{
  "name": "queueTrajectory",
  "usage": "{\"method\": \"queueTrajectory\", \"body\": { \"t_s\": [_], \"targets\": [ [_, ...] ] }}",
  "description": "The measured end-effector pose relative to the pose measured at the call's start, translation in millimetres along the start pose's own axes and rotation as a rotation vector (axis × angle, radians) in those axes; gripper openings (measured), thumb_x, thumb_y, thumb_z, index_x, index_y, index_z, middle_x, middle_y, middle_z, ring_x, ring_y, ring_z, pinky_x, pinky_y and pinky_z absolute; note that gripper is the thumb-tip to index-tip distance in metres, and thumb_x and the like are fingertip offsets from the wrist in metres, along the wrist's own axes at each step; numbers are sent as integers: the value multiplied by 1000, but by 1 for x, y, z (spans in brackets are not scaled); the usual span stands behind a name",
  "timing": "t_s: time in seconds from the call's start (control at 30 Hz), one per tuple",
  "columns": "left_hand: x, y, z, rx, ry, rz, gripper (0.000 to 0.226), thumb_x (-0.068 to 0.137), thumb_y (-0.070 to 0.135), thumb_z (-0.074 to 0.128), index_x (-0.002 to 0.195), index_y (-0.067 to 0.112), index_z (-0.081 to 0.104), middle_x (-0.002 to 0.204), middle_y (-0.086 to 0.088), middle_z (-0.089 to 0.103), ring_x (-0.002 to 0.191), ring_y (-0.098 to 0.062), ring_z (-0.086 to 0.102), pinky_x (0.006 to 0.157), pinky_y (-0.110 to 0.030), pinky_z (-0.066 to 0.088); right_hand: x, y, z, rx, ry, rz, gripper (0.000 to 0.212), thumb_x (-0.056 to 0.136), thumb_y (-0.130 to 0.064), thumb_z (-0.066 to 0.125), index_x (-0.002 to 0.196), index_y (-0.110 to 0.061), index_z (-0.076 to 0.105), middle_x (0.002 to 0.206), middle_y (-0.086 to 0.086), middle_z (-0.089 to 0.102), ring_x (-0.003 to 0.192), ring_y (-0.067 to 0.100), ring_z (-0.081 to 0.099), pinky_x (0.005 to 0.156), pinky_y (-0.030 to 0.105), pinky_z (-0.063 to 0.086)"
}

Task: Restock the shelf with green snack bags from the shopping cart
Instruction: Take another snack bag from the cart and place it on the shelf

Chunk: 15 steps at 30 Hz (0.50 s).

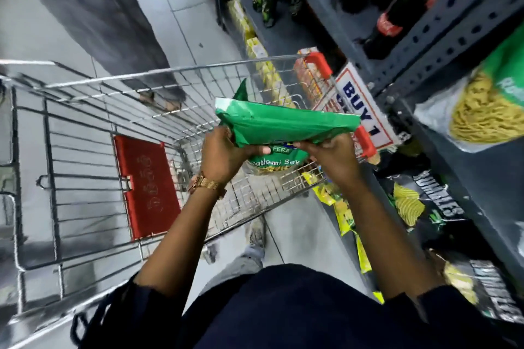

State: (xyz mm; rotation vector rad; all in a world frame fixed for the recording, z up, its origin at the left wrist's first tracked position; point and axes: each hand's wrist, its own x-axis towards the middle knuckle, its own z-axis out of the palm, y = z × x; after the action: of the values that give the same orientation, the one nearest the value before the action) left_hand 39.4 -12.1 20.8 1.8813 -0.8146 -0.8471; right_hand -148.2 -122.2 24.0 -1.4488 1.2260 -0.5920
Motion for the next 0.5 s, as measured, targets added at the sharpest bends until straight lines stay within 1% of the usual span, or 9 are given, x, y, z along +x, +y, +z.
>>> {"method": "queueTrajectory", "body": {
  "t_s": [0.07,0.1,0.17,0.23,0.27,0.33,0.4,0.47,0.5],
  "targets": [
    [-4,33,7,41,-6,104,57,53,40,90,98,9,75,98,-7,78,85,-19,76,74,-47,62,-11,-14,-22,21,81,-65,23,66,-12,89,78,-2,73,95,26,76,85,34,74,79,55,58],
    [-7,49,9,60,-15,148,57,53,44,88,98,11,75,97,-5,78,84,-18,76,73,-46,62,-18,-22,-32,41,111,-89,38,63,-22,90,81,6,72,96,33,74,85,36,74,75,56,58],
    [-15,82,19,93,-63,233,53,56,43,88,98,13,76,95,1,78,82,-9,75,74,-39,63,-32,-36,-57,127,154,-125,37,64,-23,89,88,0,74,96,20,78,79,18,72,70,37,59],
    [-21,107,31,142,-79,307,48,56,44,88,91,13,76,83,5,77,71,3,71,67,-28,61,-52,-51,-85,171,186,-181,24,72,-4,82,94,-5,72,86,-7,78,71,-4,69,66,15,56],
    [-25,118,36,163,-82,326,53,53,53,87,85,13,75,79,3,77,69,1,71,65,-28,60,-61,-56,-97,170,203,-207,22,74,-2,80,93,-10,72,78,-18,76,69,-9,68,65,12,55],
    [-33,136,53,170,-149,394,72,47,71,80,87,11,75,87,-6,79,81,-16,76,71,-42,62,-82,-56,-125,141,259,-238,14,73,-18,83,77,-26,73,67,-26,73,67,-6,67,63,20,56],
    [-45,157,74,201,-251,502,74,50,72,76,95,14,76,96,-6,79,86,-19,76,74,-46,61,-106,-56,-153,143,341,-245,15,64,-42,84,72,-33,75,66,-18,75,64,7,66,60,36,56],
    [-61,176,95,238,-345,593,70,54,67,76,104,19,75,105,0,78,93,-11,74,79,-42,60,-129,-52,-178,155,408,-239,10,67,-39,85,69,-38,75,60,-16,72,58,2,66,58,34,57],
    [-70,185,107,236,-395,625,68,55,65,77,107,21,74,107,2,77,95,-9,74,81,-41,60,-143,-49,-191,155,426,-248,20,73,-29,84,61,-41,73,50,-20,66,50,-6,60,55,26,54]
  ]
}}
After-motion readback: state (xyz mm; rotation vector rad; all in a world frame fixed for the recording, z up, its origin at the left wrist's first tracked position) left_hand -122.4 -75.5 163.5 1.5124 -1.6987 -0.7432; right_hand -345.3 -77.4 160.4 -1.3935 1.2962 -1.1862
